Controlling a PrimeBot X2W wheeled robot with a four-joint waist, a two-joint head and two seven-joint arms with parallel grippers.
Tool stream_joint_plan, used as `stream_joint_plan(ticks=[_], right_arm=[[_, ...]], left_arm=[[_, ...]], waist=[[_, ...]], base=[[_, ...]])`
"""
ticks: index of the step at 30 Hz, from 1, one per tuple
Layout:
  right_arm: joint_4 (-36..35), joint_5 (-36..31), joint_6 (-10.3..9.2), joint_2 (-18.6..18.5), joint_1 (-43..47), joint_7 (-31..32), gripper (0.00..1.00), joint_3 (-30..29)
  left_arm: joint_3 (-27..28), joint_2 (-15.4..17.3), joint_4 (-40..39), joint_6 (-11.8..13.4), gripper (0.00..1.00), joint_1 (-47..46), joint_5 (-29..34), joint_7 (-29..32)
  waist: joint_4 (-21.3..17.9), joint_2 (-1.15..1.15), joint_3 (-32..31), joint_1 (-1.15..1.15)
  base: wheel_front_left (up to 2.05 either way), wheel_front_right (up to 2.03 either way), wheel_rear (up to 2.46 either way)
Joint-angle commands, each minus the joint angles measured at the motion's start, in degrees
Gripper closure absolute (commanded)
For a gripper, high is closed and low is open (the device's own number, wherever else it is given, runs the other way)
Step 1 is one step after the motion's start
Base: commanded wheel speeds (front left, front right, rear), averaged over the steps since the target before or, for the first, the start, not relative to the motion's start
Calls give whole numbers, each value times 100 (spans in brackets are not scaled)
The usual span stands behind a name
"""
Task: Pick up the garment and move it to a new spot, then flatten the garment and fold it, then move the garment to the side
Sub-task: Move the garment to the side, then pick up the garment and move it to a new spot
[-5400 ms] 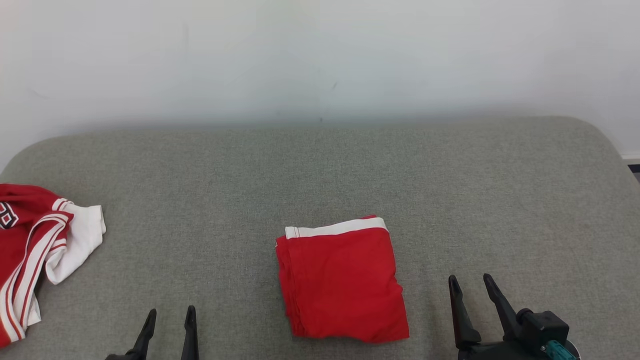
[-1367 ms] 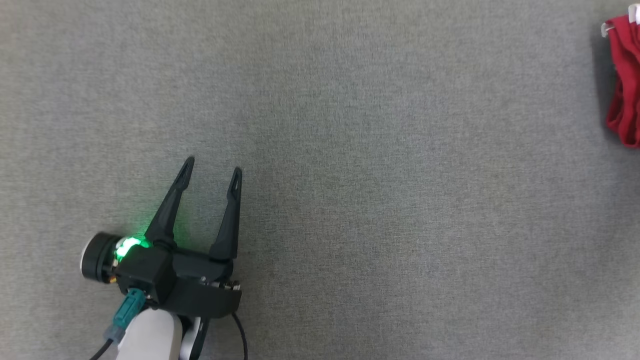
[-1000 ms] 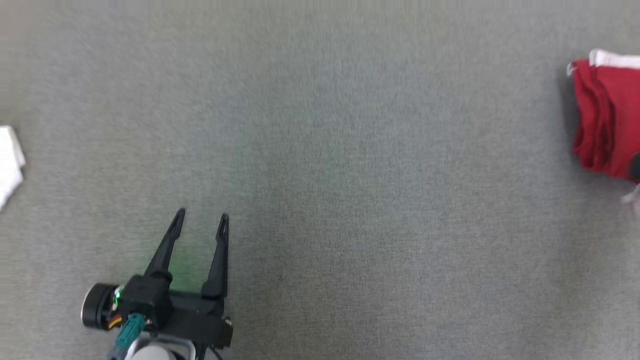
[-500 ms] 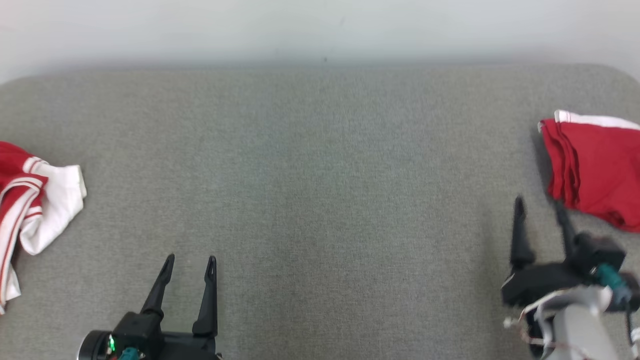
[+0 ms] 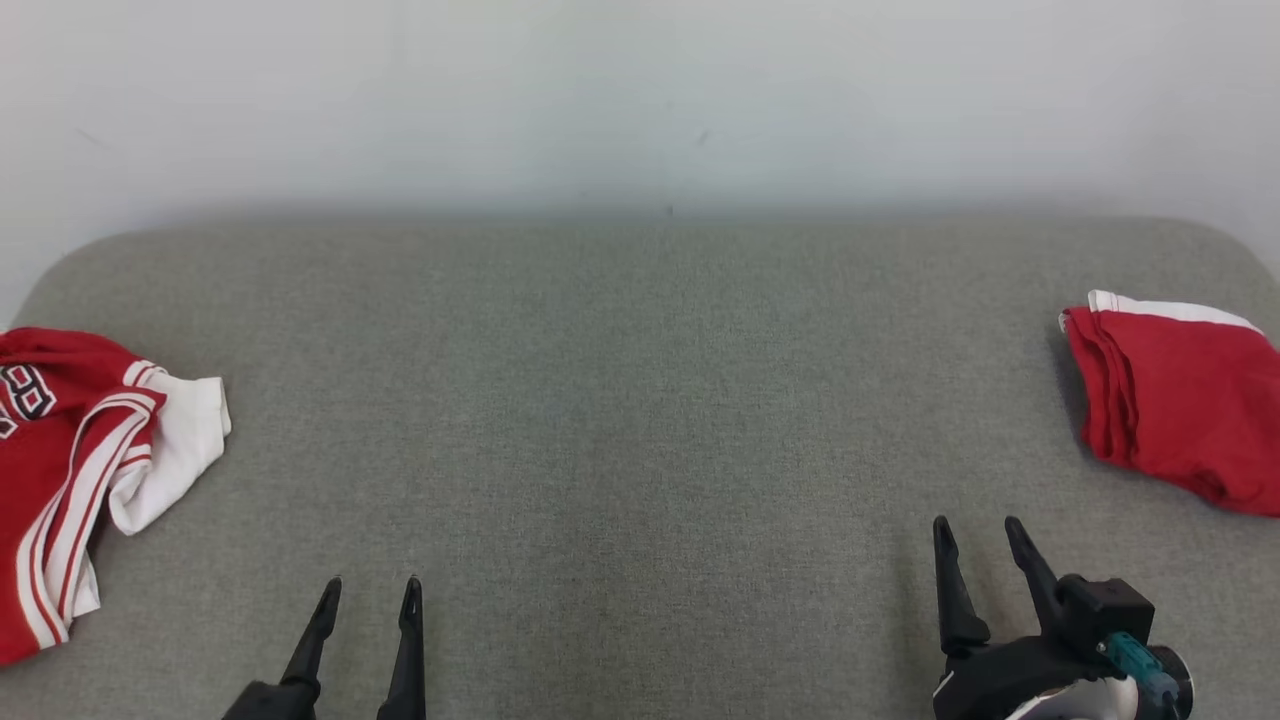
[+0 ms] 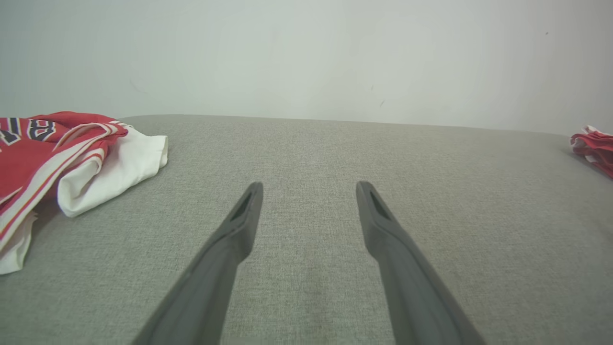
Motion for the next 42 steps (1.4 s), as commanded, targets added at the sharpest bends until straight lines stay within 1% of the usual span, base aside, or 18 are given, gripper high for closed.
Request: stream_joint_plan(ticks=[1, 7, 17, 22, 27, 36, 39, 42], right_arm=[[-42, 113, -12, 11, 113, -1, 0, 70], [-91, 299, -12, 11, 204, -1, 0, 267], [-162, 303, -12, 12, 300, -1, 0, 385], [-230, 205, -12, 12, 323, -1, 0, 409], [-307, 265, -12, 13, 306, 0, 0, 618], [-387, 357, -12, 11, 137, 0, 0, 1069], [-407, 367, -12, 10, 105, 0, 0, 1141], [-360, 398, -12, 9, 59, 0, 0, 1230]], left_arm=[[15, -12, 25, 13, 0, 130, -89, -11], [101, -12, 66, 24, 0, 276, -125, -12], [224, -12, 98, 79, 0, 360, -161, -11], [265, -13, 104, 123, 0, 277, -180, -11], [372, -10, 130, 172, 0, 200, -204, -12], [658, -12, 155, 217, 0, 177, -146, -13], [726, -12, 146, 219, 0, 194, -189, -13], [816, -13, 158, 223, 0, 255, -218, -13]], waist=[[47, 1, -170, 1], [38, 1, -306, 1], [25, 1, -368, 1], [154, 1, -291, 1], [589, 1, -179, 1], [1709, 1, 43, 1], [2078, 1, 103, 1], [2350, 1, 120, 1]], base=[[0, 0, 0], [0, 0, 0], [0, 0, 0], [0, 0, 0], [0, 0, 0], [0, 0, 0], [0, 0, 0], [0, 0, 0]])
